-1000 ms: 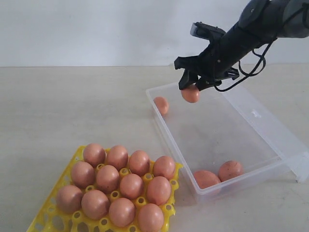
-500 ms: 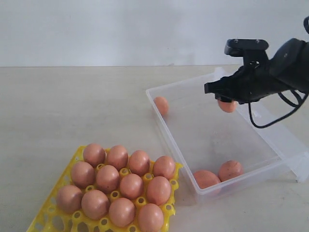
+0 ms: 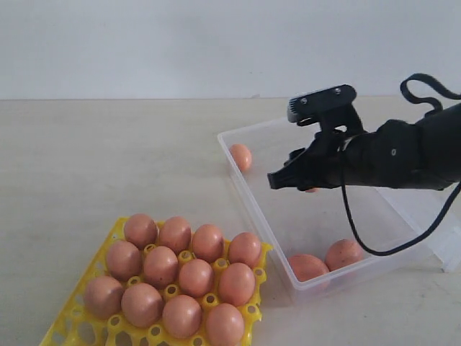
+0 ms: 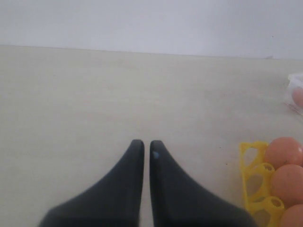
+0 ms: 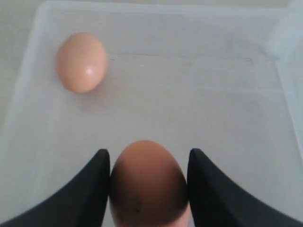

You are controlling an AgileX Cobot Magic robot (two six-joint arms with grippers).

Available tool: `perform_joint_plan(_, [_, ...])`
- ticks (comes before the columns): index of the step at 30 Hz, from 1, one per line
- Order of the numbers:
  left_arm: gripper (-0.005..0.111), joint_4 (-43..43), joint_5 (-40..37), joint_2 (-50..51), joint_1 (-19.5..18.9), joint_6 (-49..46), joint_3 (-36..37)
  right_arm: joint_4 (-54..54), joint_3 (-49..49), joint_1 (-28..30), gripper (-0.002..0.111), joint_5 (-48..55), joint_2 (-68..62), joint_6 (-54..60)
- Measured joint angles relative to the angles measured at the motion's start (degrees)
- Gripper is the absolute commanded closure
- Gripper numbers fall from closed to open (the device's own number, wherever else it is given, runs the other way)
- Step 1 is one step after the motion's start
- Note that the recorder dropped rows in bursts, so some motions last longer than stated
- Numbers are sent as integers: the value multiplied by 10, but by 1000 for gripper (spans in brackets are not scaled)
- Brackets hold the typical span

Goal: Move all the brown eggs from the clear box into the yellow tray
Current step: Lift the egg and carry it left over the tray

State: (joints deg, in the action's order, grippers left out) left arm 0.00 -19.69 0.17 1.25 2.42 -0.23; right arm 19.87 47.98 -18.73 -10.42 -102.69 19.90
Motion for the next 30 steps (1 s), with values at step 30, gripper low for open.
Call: perform_joint_plan(30, [103,0,0,0,0,0,0,-41,-1,-59,108,-185,158,-182])
